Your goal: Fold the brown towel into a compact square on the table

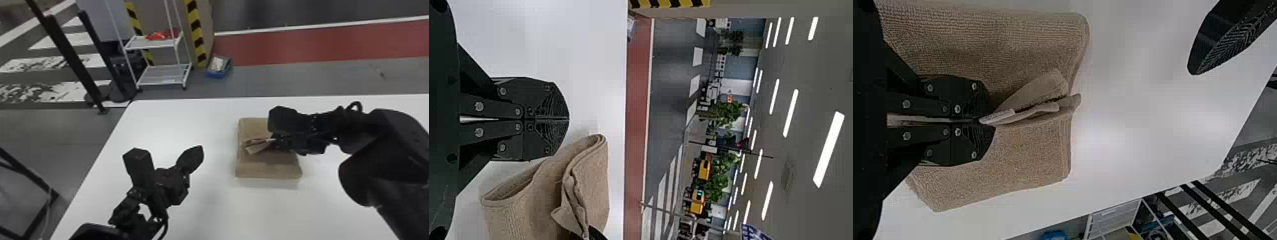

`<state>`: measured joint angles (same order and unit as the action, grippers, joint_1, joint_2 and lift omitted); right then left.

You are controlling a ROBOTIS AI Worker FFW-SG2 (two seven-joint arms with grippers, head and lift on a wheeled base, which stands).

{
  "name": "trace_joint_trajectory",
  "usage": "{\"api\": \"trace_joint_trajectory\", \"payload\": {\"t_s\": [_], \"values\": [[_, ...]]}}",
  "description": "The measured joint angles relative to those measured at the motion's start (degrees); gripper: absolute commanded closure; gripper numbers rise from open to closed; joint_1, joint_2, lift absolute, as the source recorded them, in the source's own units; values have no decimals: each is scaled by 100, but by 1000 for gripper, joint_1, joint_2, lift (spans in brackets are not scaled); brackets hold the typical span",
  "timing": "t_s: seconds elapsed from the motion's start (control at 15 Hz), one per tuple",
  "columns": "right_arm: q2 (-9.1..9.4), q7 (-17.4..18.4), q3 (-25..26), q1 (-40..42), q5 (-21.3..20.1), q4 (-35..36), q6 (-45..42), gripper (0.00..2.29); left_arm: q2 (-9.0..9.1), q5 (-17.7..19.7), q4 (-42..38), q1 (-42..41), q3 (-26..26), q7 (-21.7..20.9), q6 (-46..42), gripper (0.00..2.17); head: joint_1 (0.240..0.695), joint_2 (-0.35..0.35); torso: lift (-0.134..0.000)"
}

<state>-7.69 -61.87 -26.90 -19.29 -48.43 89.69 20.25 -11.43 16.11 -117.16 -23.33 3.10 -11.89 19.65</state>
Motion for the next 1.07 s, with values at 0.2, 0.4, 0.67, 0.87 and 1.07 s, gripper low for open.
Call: {"api": "trace_joint_trajectory", "payload": {"t_s": [0.2, 0.4, 0.67, 0.87, 1.07], "values": [[-5, 6, 4, -5, -1, -13, 6, 1511, 0, -18, -21, -12, -13, 3, 23, 2064, 695, 217, -123], [-5, 21, 131, -8, 139, 23, -28, 1511, -26, -50, -3, 2, -109, -41, 63, 2064, 695, 206, -123], [38, 68, 473, -64, 414, 213, -9, 1511, -48, -44, 173, 90, -421, -254, 78, 2064, 695, 161, -123], [48, 71, 697, -89, 634, 333, 1, 1507, -42, 167, 260, 179, -449, -581, 87, 2061, 695, 137, -123], [71, 89, 749, -77, 685, 375, -3, 1511, -22, 427, 577, 399, -523, -848, 88, 2064, 695, 118, -123]]}}
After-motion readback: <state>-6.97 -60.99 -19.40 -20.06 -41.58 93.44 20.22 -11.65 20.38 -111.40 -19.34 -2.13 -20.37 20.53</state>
